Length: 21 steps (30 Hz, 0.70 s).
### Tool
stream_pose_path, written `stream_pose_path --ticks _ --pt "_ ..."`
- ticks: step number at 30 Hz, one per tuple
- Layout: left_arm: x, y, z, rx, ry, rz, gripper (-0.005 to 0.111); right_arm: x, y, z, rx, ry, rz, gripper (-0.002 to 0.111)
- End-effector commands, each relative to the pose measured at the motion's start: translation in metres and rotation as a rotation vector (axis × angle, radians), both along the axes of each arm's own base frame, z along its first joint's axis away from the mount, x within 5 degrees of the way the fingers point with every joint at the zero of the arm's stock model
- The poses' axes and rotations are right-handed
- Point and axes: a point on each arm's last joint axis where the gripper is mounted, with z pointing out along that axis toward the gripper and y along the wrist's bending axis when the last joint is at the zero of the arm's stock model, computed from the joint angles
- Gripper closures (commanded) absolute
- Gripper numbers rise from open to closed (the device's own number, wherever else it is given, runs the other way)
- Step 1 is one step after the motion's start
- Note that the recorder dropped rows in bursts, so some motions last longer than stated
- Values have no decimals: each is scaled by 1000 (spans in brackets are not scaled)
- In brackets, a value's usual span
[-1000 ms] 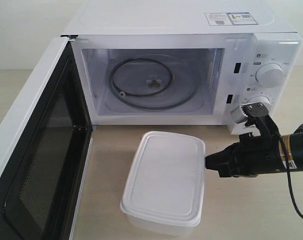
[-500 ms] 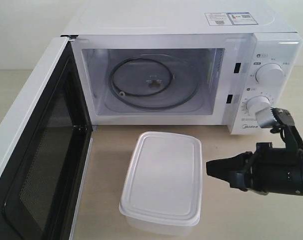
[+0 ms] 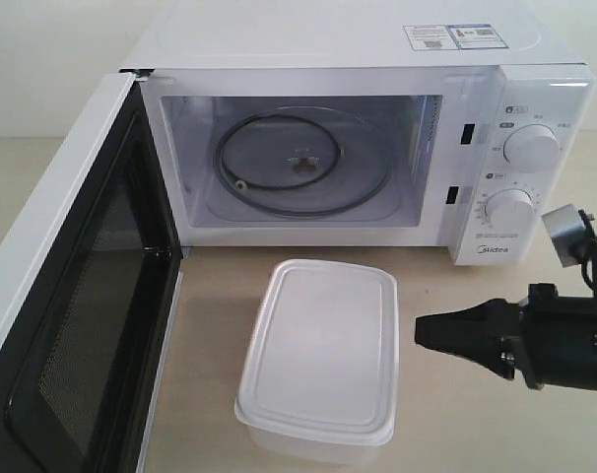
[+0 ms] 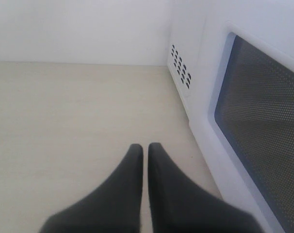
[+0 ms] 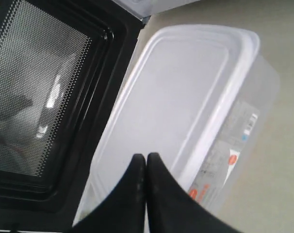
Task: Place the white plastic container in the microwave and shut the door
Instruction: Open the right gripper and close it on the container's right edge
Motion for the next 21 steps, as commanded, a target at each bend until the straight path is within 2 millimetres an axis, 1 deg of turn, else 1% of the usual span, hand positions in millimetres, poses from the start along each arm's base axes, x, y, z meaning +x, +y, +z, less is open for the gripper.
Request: stream_pose_path --ticks 1,4,7,11,13,16,21 --pt "0 0 -1 7 0 3 102 -10 -10 -3 54 176 30 109" --pt "0 0 -1 7 0 3 102 -15 -7 -5 52 253 55 109" --pt "0 0 -1 7 0 3 102 -16 -3 -6 51 288 52 109" --pt "0 0 -1 7 0 3 102 -13 -2 -15 -19 369 -40 109" --pt "0 0 -1 7 0 3 102 -13 -1 -16 -34 373 -40 109" --pt "0 0 -1 7 0 3 102 -13 4 -12 11 368 -21 109" --pt "0 0 -1 7 0 3 102 -9 3 -11 35 373 -75 109"
